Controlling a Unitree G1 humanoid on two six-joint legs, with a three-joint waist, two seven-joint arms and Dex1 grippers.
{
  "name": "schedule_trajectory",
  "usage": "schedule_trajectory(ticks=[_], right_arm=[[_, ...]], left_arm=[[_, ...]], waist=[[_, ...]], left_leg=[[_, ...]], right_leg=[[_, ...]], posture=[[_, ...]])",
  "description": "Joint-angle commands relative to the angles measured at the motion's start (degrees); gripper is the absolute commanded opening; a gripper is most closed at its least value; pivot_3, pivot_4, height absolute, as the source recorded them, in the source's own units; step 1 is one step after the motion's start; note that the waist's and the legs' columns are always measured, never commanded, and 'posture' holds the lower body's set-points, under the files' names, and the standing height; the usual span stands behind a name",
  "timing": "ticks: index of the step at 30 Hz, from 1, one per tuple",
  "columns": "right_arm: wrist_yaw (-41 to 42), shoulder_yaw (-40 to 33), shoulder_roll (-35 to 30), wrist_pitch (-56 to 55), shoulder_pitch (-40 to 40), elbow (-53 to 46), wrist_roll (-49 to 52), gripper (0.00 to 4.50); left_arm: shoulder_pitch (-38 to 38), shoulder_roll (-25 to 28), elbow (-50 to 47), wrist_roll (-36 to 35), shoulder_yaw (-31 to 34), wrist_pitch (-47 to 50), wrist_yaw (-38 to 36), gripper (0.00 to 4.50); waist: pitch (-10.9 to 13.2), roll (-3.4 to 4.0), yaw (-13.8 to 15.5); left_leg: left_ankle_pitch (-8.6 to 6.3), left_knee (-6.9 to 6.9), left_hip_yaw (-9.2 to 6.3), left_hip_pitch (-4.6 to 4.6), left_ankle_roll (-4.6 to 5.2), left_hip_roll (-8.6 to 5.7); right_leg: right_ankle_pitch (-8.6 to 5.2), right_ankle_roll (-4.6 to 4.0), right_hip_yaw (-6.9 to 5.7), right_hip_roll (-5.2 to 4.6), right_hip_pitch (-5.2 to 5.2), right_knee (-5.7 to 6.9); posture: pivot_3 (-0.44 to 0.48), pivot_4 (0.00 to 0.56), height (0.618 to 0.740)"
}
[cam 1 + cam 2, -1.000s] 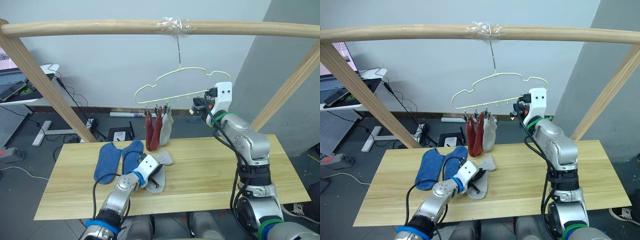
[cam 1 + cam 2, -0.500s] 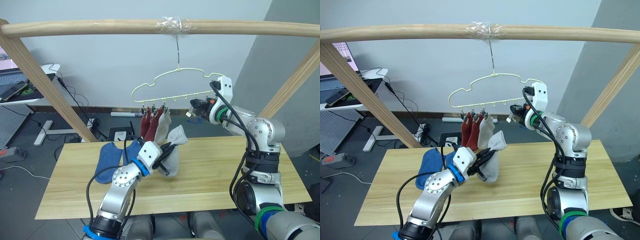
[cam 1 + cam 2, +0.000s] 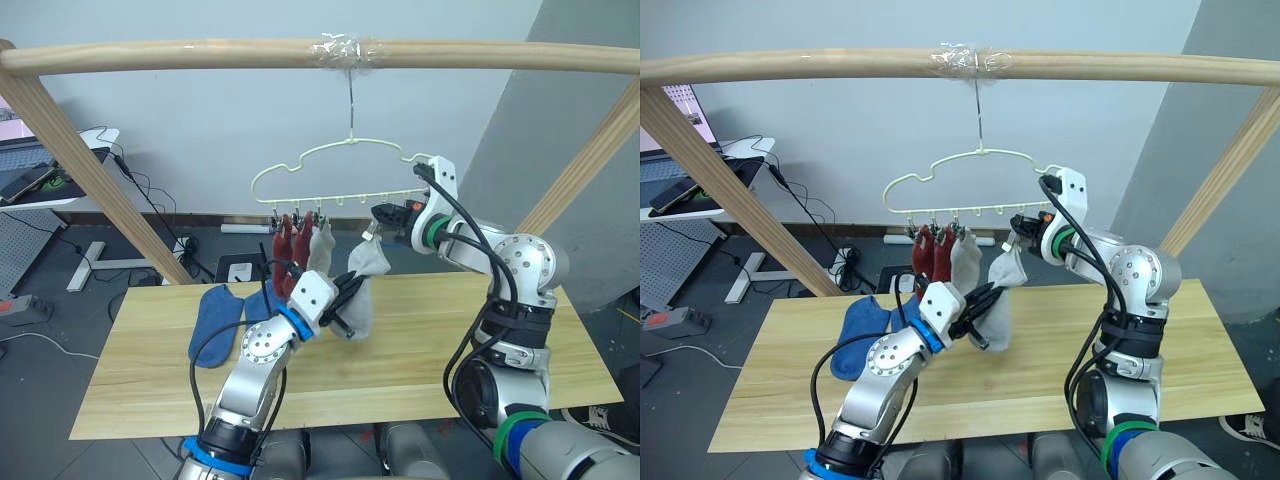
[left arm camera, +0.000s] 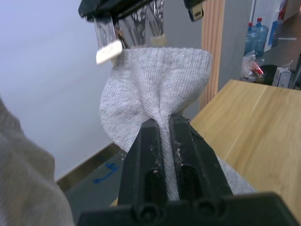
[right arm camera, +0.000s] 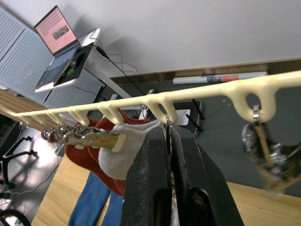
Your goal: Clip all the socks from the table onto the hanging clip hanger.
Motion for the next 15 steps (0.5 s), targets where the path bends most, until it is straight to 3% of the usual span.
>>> schedule_trajectory(ticks=[1, 9, 12, 15], right_arm=[[-0.6, -0.2, 0.0, 0.9, 0.9, -1.8, 0.4, 0.00], [-0.5, -0.5, 0.2, 1.0, 1.2, -1.8, 0.9, 0.00], [-0.1, -1.0, 0.3, 1.3, 1.3, -2.1, 1.7, 0.77], [0.0, -1.0, 0.3, 1.5, 1.7, -2.6, 2.1, 2.01]], left_arm=[[-1.2, -0.5, -0.6, -0.7, 0.5, -1.7, 0.4, 0.01], [-2.5, -0.9, 0.1, -0.6, 0.7, -2.0, 0.6, 0.01], [-3.0, -1.1, 0.6, -0.3, 0.4, -2.2, 0.7, 0.00], [-3.5, -1.3, 0.9, -0.1, 0.4, -2.4, 0.8, 0.00]], waist=[[0.0, 0.00, 0.0], [0.0, 0.01, -0.1], [0.0, 0.01, -0.1], [0.0, 0.01, -0.2]], left_leg=[[0.00, -0.01, 0.00, 0.00, 0.00, 0.00], [0.00, -0.01, 0.00, -0.01, 0.00, 0.00], [0.00, -0.01, 0.00, 0.00, 0.00, 0.00], [0.00, -0.02, 0.00, -0.01, 0.00, 0.01]], right_leg=[[0.00, 0.00, 0.00, 0.00, 0.00, 0.00], [0.00, 0.00, 0.00, 0.00, 0.00, -0.01], [0.00, 0.00, 0.00, 0.01, 0.00, 0.00], [0.00, 0.00, 0.01, 0.02, 0.00, -0.01]], posture=[[-0.121, 0.127, 0.740], [-0.123, 0.127, 0.740], [-0.123, 0.127, 0.740], [-0.123, 0.129, 0.740]])
